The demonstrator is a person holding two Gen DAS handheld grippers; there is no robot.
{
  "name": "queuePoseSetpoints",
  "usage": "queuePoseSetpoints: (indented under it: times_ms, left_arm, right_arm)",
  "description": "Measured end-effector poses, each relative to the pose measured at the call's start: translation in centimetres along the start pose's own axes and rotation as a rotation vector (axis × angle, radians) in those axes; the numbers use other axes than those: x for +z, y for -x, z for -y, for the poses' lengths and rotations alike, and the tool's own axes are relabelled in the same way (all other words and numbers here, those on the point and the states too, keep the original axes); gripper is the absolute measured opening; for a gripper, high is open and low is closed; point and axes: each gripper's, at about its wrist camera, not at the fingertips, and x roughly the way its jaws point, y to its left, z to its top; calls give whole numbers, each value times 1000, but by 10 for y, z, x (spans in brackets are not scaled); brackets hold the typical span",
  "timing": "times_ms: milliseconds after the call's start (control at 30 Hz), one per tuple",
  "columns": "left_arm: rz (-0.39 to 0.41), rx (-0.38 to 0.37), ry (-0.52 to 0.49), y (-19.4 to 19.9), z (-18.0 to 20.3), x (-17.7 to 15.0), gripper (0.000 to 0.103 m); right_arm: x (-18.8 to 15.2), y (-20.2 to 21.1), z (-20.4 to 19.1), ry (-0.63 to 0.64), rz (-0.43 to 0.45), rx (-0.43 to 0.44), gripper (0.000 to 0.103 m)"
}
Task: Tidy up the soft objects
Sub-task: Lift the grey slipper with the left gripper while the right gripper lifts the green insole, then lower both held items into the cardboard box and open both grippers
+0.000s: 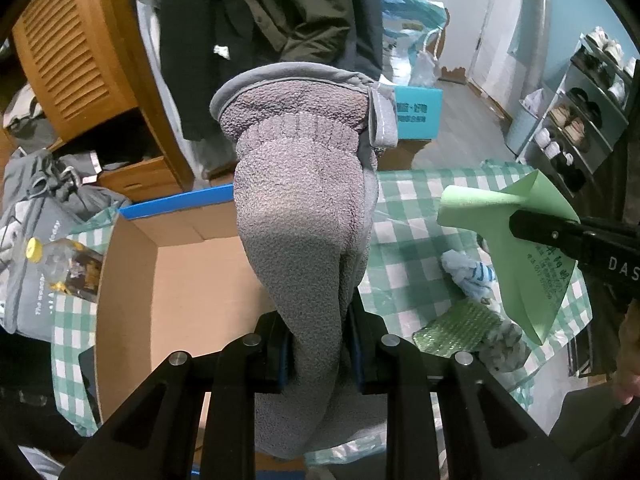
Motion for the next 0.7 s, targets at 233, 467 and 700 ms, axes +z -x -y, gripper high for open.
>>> queuePoseSetpoints:
  times_ms: [233, 467, 700]
  left_arm:
    - [17, 13, 33, 10, -21, -4, 23]
    - [29, 33, 75, 17, -48, -11, 23]
    - [19, 57, 108, 14, -73, -22, 23]
  right_arm:
    - [5, -6, -33, 50, -4, 25, 1]
    - [9, -18, -69, 101, -19, 50, 1]
    - [11, -34, -109, 154, -41, 76, 1]
